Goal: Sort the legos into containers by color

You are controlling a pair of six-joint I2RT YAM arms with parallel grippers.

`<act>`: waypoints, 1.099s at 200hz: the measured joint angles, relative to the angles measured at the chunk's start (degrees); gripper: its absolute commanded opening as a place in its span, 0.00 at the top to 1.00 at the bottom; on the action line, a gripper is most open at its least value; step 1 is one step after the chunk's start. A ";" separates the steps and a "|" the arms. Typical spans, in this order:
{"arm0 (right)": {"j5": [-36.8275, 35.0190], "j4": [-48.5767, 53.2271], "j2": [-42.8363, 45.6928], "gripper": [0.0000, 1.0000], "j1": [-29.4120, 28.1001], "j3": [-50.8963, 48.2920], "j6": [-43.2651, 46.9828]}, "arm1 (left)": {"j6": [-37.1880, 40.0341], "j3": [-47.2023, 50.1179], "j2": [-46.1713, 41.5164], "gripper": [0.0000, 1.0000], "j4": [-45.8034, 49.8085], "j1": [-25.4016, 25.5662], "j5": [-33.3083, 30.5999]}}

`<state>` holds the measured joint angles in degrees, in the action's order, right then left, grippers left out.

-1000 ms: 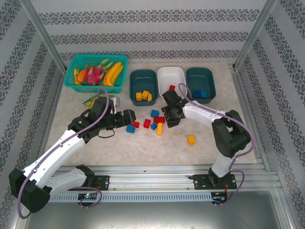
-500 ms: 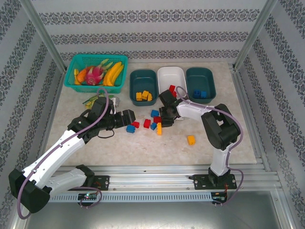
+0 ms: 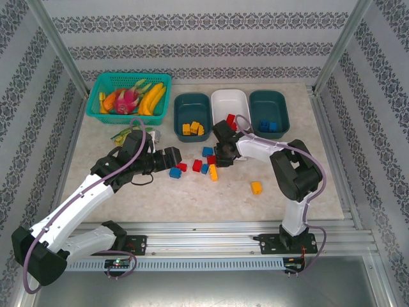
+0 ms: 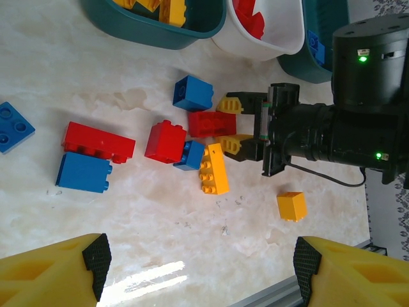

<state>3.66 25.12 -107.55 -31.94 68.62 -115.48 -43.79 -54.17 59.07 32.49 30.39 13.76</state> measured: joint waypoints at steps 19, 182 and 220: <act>-1.86 2.73 4.46 0.76 1.11 -1.44 3.39 | -0.11 -0.26 0.96 0.22 -0.42 0.00 1.16; -5.64 8.20 -20.09 0.72 13.70 45.22 64.76 | -3.56 -23.58 34.23 0.22 -14.38 -4.22 8.55; -2.89 12.94 -31.56 0.70 14.78 58.80 67.67 | -3.39 -26.62 36.24 0.22 -14.69 -4.26 8.79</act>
<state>0.78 38.06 -139.11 -17.17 127.42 -47.81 -47.18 -80.79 95.31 17.80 26.13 22.55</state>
